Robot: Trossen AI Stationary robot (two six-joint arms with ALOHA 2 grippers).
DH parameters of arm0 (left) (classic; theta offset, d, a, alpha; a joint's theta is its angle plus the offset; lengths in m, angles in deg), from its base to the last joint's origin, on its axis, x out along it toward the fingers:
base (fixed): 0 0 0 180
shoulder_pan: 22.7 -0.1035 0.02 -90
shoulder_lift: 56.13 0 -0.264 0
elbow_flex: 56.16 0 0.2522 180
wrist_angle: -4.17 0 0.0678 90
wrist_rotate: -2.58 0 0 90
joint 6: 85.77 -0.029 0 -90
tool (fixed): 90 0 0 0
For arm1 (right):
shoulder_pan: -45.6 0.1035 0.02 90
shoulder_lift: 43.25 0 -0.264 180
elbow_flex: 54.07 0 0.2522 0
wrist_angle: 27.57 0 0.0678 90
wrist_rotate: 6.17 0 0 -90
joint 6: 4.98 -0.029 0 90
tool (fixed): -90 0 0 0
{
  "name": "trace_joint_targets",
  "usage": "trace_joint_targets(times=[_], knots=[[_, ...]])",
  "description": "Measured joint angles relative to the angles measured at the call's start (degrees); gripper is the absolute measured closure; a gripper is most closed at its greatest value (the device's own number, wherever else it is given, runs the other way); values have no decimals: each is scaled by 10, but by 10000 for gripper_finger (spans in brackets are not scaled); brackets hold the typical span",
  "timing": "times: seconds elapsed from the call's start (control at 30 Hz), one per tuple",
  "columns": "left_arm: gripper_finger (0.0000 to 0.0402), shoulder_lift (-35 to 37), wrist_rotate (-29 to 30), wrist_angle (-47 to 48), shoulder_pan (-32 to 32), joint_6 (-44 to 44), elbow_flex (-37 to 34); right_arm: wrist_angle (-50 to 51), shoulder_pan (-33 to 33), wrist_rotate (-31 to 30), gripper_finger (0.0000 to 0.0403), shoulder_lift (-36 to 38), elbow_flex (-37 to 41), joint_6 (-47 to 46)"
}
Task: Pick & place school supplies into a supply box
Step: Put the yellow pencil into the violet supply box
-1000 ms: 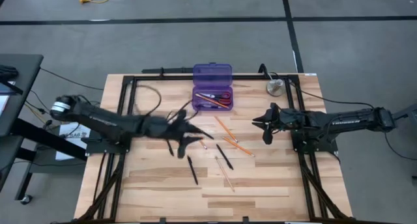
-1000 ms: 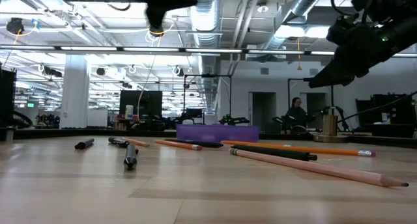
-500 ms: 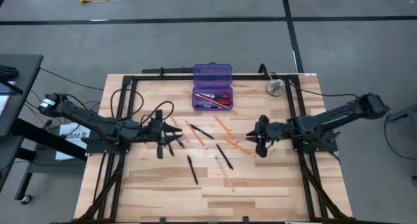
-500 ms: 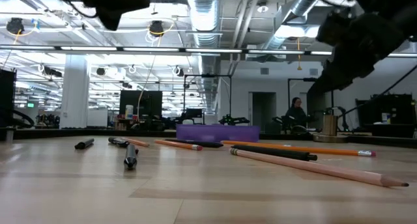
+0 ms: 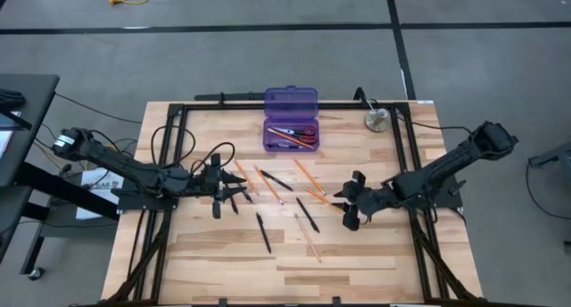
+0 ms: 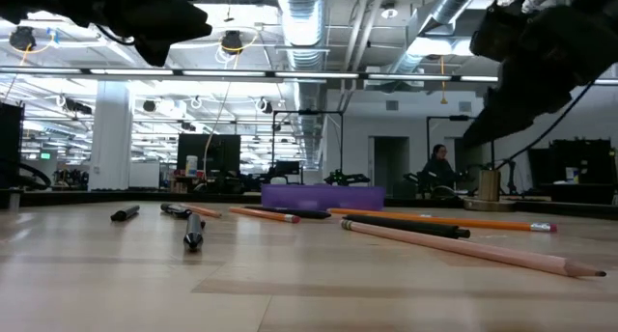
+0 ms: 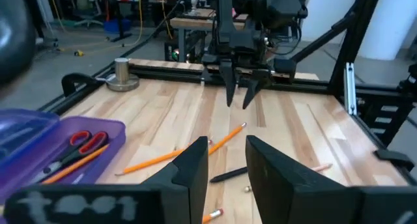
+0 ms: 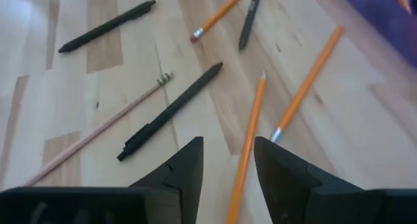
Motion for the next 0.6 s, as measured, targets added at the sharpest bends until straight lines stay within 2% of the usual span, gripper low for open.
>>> trace_joint_targets(times=[0.23, 0.6], knots=[[310, 0, 0, -3, 0, -39, 0, 2, 30, -43, 266, -65, 0, -60], [310, 0, 0, -9, 0, -72, 0, -15, 29, -43, 268, -153, 0, -110]])
